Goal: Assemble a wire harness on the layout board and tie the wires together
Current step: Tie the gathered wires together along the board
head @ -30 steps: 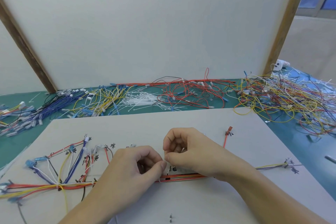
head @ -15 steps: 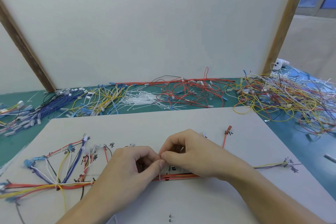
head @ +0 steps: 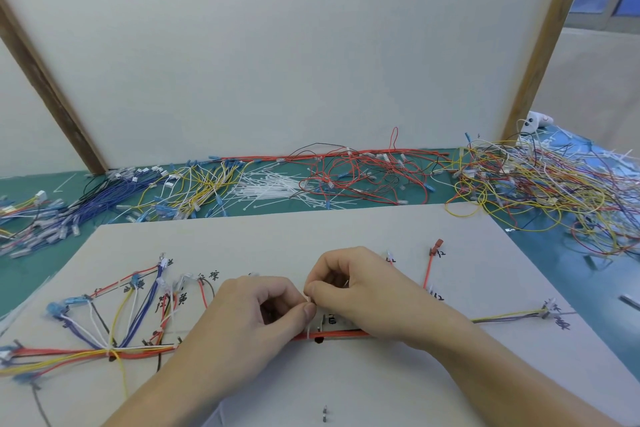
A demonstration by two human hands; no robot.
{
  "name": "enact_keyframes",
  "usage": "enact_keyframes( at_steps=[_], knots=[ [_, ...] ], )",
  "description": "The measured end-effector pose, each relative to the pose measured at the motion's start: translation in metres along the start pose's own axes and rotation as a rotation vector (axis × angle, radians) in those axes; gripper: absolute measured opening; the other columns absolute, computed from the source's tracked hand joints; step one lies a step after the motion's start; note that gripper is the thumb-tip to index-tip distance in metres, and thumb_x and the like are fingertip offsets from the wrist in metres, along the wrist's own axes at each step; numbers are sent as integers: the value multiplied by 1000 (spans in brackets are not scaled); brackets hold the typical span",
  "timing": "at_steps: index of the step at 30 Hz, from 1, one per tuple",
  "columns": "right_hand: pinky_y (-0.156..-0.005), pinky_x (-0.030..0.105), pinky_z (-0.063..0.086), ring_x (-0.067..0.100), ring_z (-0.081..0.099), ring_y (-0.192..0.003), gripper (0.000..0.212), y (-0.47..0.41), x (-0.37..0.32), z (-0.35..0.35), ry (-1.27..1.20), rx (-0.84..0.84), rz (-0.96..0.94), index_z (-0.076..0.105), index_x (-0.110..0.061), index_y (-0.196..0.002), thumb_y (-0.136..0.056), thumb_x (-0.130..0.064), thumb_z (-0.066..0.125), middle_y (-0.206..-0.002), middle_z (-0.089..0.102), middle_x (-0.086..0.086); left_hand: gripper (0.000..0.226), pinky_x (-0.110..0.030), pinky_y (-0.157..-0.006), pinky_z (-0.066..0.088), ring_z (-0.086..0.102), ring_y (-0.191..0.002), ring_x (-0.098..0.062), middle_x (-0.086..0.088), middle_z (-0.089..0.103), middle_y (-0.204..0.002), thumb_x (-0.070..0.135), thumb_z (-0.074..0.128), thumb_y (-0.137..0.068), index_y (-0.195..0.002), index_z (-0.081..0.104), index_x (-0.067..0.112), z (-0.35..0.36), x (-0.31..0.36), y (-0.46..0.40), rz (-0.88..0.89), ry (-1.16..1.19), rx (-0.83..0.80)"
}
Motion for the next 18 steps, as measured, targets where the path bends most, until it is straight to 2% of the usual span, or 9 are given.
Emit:
enact_keyframes(
  at_steps=[5, 10, 12, 15, 18],
  knots=[
    [-57, 15, 45, -2, 55, -59, 11, -2, 2, 1, -22, 21, 11, 72, -24, -83, -91, -27, 66, -68, 67, -14, 12, -10, -49, 32, 47, -49, -2, 10, 67, -60, 30, 77, -89, -77, 79, 30, 0, 1, 1, -12, 4, -18],
    [-64, 20, 49, 0, 62, -67, 11, -1, 4, -4, -57, -65, 32, 76, -25, -90, -91, -32, 68, -77, 74, -8, 12, -9, -47, 31, 47, -48, -2, 11, 65, -58, 31, 75, -91, -80, 78, 31, 1, 0, 2, -1, -22, -24],
    [-60, 18, 47, 0, 60, -64, 11, 0, 3, -5, -32, -87, 18, 77, -25, -91, -92, -32, 68, -75, 74, -7, 12, -9, -47, 31, 48, -48, -2, 12, 66, -59, 30, 75, -91, -79, 78, 32, 0, 1, 2, 0, -29, -22],
    [-55, 14, 43, -3, 57, -59, 10, 0, 3, -6, 5, -72, -5, 76, -24, -89, -94, -30, 69, -67, 69, -15, 12, -9, -48, 32, 50, -49, -2, 14, 66, -60, 31, 75, -91, -79, 78, 34, 0, 2, 2, -2, -36, -19],
    [-54, 11, 41, -5, 56, -57, 11, 0, 3, -4, 25, -56, -21, 75, -24, -88, -95, -27, 68, -65, 68, -18, 12, -12, -48, 31, 46, -49, -3, 8, 67, -61, 33, 75, -91, -80, 79, 34, -1, 2, 2, 1, -48, -24]
  ],
)
Point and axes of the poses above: each hand's wrist, its own y-axis away from the middle knuckle, its own z-axis out of the palm, x = y × z, the point moved 2 cm from there along -y, towards the middle knuckle
